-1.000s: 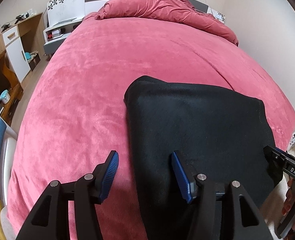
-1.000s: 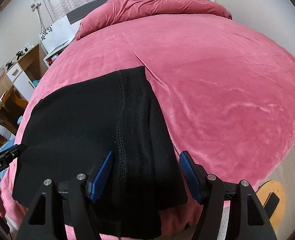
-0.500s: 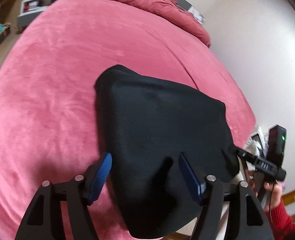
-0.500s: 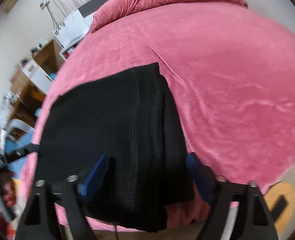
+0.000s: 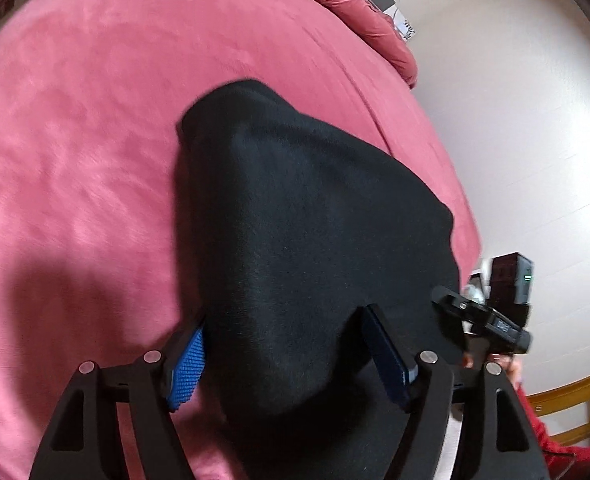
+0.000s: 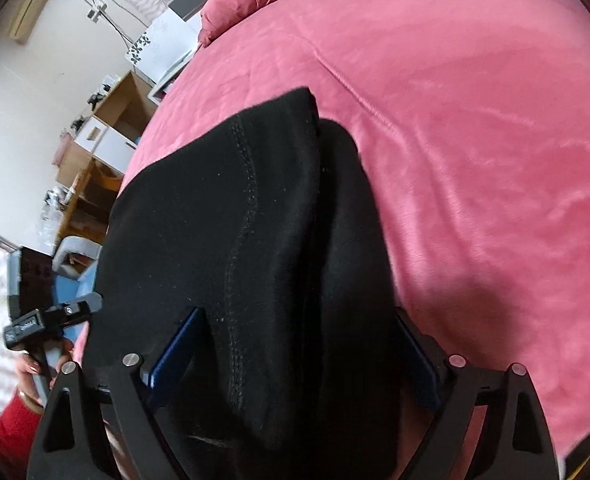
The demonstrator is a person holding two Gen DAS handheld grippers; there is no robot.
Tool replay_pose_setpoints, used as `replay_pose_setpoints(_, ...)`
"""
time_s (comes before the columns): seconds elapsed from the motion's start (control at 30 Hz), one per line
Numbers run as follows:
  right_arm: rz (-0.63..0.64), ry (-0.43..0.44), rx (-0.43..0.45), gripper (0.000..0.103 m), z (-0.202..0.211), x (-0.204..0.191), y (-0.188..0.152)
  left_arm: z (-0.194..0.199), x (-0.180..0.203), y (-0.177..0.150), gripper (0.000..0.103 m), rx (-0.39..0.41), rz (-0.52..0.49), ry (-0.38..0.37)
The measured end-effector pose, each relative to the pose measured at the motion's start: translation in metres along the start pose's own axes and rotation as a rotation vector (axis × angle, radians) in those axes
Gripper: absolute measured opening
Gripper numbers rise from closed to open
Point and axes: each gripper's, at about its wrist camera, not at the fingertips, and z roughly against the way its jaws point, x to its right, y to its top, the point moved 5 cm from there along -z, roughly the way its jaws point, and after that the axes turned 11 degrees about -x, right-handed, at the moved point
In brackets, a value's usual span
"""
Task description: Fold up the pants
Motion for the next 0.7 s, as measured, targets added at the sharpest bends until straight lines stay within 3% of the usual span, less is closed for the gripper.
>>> replay_pose_setpoints(0.1,-0.030,0.061,0.020,0.091,-0.003,0.003,0.006,-0.010,0.002,0.000,0.078,-0.030,-0.018,-0.019)
replay_pose_setpoints(0.2,-0.012,0.060,0.006,0.079,-0.006,-0.001,0.010,-0.015,0.007,-0.001,0.078,-0.030,-0.025,-0.019)
replay_pose_setpoints(0.27,0.012,0.054,-0.002,0.069,-0.006,-0.005,0.010,-0.017,0.012,-0.003,0.072,-0.032,-0.036,-0.015)
replay_pose_setpoints(0.4,0.043,0.063,0.026,0.053,0.002,-0.017,0.012,-0.009,0.035,-0.007,0.046,0.012,-0.126,0.051)
replay_pose_setpoints(0.43,0.053,0.067,0.037,0.050,0.006,-0.018,0.012,-0.006,0.041,-0.007,0.044,0.020,-0.150,0.068)
replay_pose_setpoints(0.7,0.141,0.084,0.165,0.045,0.027,-0.053,0.043,0.034,0.070,0.020,0.040,0.142,-0.270,0.143)
